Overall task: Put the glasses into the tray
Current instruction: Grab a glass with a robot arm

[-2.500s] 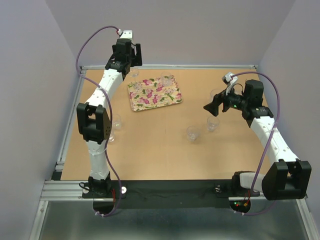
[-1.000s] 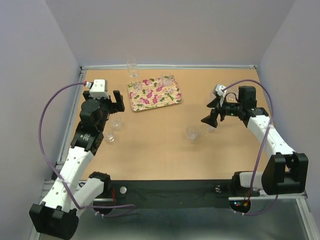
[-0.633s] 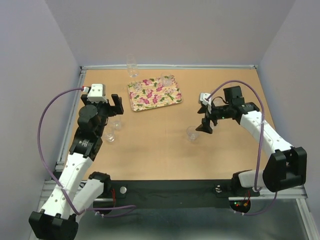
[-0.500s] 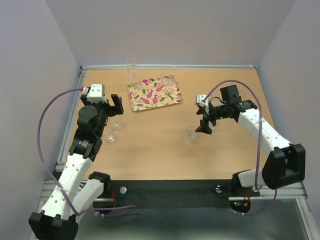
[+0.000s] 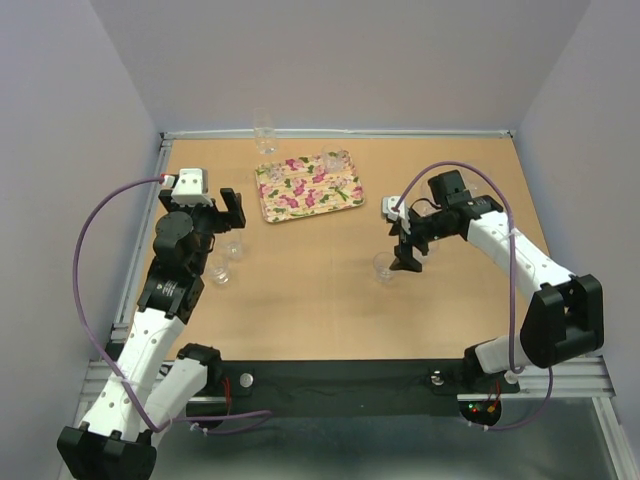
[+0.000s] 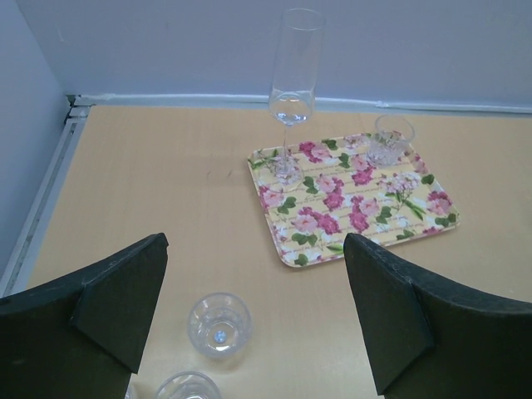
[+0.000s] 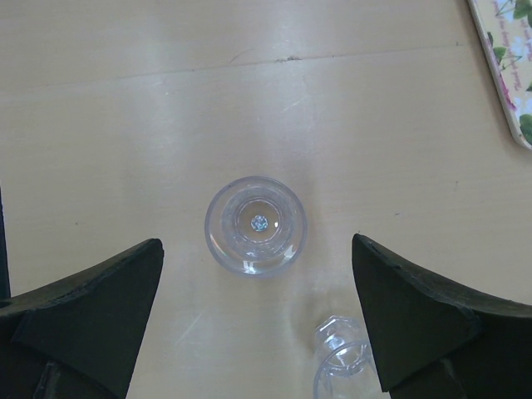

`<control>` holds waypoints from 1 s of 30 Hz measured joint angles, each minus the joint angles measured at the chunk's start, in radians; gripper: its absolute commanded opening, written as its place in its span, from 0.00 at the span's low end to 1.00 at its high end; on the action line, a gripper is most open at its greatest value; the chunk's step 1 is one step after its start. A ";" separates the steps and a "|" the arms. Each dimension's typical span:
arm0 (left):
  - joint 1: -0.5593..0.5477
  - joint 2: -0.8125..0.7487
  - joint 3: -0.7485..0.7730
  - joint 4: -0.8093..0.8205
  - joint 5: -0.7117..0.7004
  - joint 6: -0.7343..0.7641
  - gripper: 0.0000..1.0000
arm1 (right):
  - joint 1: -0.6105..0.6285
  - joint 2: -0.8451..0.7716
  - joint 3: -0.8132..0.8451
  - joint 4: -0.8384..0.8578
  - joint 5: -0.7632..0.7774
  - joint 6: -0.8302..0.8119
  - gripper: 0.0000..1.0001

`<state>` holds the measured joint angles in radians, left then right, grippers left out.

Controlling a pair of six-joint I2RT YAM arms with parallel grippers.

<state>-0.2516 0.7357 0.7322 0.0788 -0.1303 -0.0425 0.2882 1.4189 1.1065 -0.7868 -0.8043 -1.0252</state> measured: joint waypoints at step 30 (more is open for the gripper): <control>0.000 -0.053 -0.005 0.004 0.005 -0.018 0.99 | 0.002 0.000 0.025 -0.053 0.064 -0.008 0.99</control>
<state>-0.2516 0.6827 0.7277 0.0830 -0.1257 -0.0601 0.2905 1.4193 1.1313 -0.8402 -0.7403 -1.0336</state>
